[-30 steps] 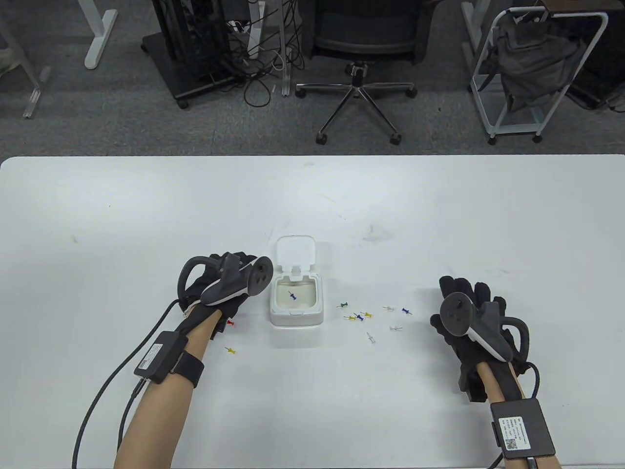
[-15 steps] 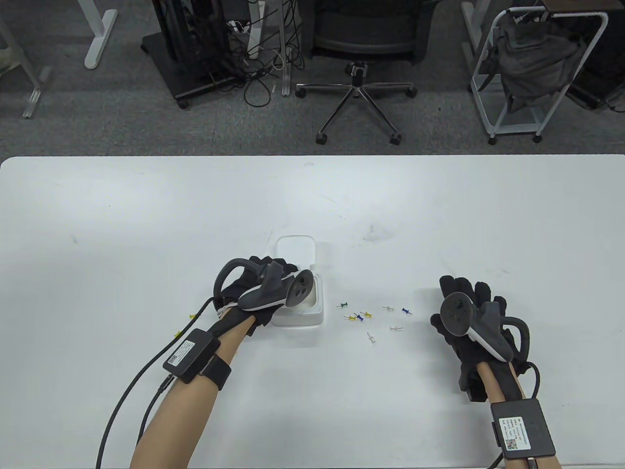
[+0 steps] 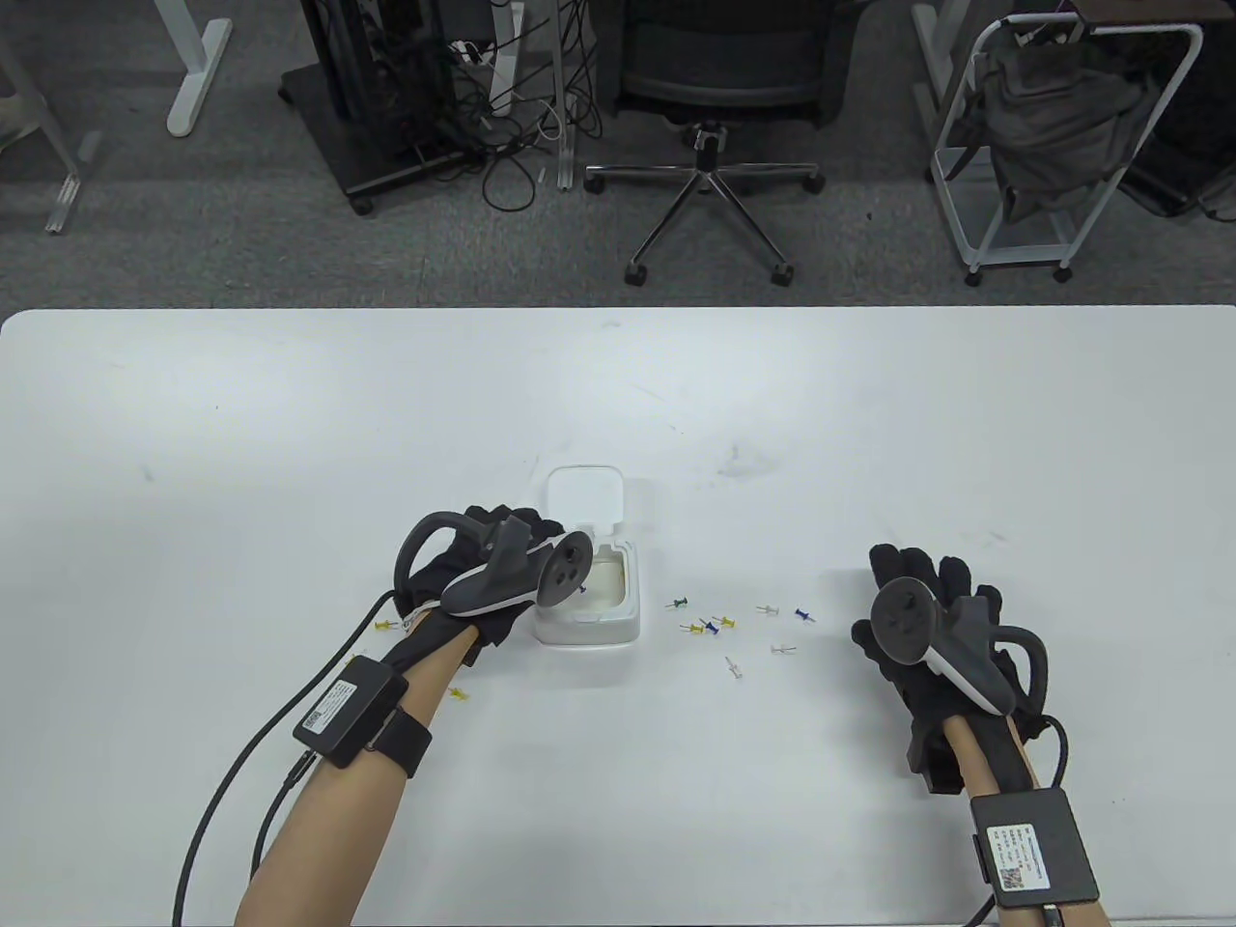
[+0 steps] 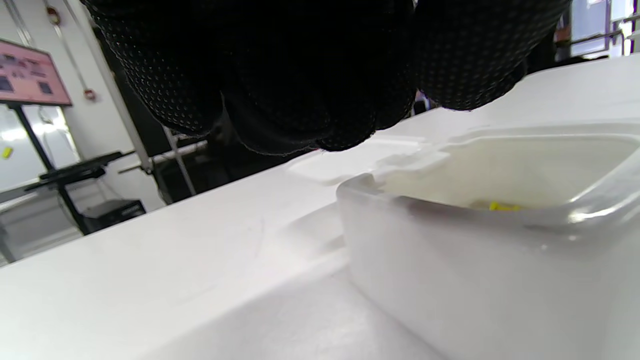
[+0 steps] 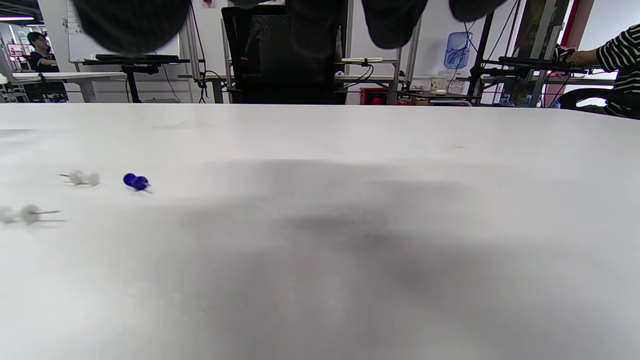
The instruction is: Press to open box and store push pins
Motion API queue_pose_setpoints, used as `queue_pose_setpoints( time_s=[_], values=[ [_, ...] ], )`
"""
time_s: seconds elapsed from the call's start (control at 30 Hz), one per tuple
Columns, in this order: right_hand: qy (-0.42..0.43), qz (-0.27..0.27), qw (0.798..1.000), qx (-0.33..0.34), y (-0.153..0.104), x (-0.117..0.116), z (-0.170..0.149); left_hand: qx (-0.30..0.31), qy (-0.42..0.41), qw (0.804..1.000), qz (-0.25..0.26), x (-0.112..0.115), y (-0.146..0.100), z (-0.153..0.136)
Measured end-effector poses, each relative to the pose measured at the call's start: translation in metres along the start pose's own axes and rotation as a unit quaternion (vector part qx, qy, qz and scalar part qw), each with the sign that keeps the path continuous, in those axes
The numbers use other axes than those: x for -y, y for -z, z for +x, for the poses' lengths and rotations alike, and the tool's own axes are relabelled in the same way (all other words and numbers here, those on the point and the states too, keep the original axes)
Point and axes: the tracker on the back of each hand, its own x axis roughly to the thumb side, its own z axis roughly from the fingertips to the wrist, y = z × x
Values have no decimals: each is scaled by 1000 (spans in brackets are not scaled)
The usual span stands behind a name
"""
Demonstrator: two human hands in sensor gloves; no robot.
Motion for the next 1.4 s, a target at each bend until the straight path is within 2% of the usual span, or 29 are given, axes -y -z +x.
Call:
queue_pose_setpoints(
  time_s=[0.3,0.7,1.03,1.17,1.4],
  values=[
    [-1,1,1000,1,0,0,0,-1,5,1000,-8,17,-28,-23],
    [-4,5,1000,3,0,-1,1,7,30,998,-54,57,-56,-37],
    [-4,1,1000,2,0,0,1,1,58,995,-79,75,-60,-39],
    [-4,1,1000,2,0,0,1,5,93,993,-67,80,-59,-30],
    [-5,0,1000,2,0,0,1,14,104,992,-66,82,-58,-25]
  ],
)
